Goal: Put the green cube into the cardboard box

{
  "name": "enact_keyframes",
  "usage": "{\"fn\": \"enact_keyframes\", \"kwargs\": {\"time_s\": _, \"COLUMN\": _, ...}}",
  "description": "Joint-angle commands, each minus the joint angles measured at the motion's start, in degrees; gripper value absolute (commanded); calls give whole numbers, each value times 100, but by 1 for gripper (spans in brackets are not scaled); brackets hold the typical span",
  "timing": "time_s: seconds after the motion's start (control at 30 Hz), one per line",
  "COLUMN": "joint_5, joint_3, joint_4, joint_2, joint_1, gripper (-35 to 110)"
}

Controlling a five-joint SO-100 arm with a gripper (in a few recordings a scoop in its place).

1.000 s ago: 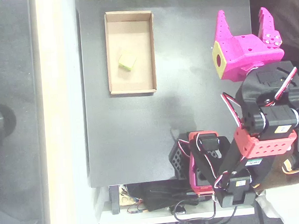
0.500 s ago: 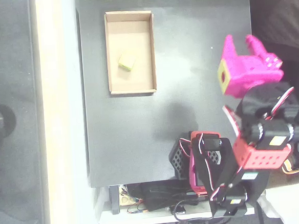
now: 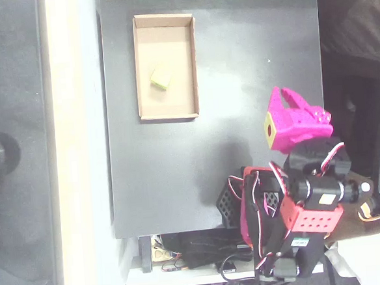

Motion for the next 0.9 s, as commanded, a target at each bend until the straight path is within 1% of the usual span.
{"fn": "enact_keyframes", "kwargs": {"time_s": 0.0, "joint_5": 35, "joint_3": 589, "joint_4": 0, "joint_2": 343, "joint_1": 88, "gripper": 2}}
{"fn": "enact_keyframes", "kwargs": {"time_s": 0.17, "joint_5": 35, "joint_3": 1547, "joint_4": -185, "joint_2": 896, "joint_1": 79, "gripper": 2}}
{"fn": "enact_keyframes", "kwargs": {"time_s": 0.53, "joint_5": 26, "joint_3": 4175, "joint_4": -1872, "joint_2": 2619, "joint_1": -9, "gripper": 2}}
{"fn": "enact_keyframes", "kwargs": {"time_s": 0.73, "joint_5": 18, "joint_3": 4843, "joint_4": -1969, "joint_2": 2856, "joint_1": -26, "gripper": 2}}
{"fn": "enact_keyframes", "kwargs": {"time_s": 0.87, "joint_5": 18, "joint_3": 5115, "joint_4": -1969, "joint_2": 2856, "joint_1": -387, "gripper": 2}}
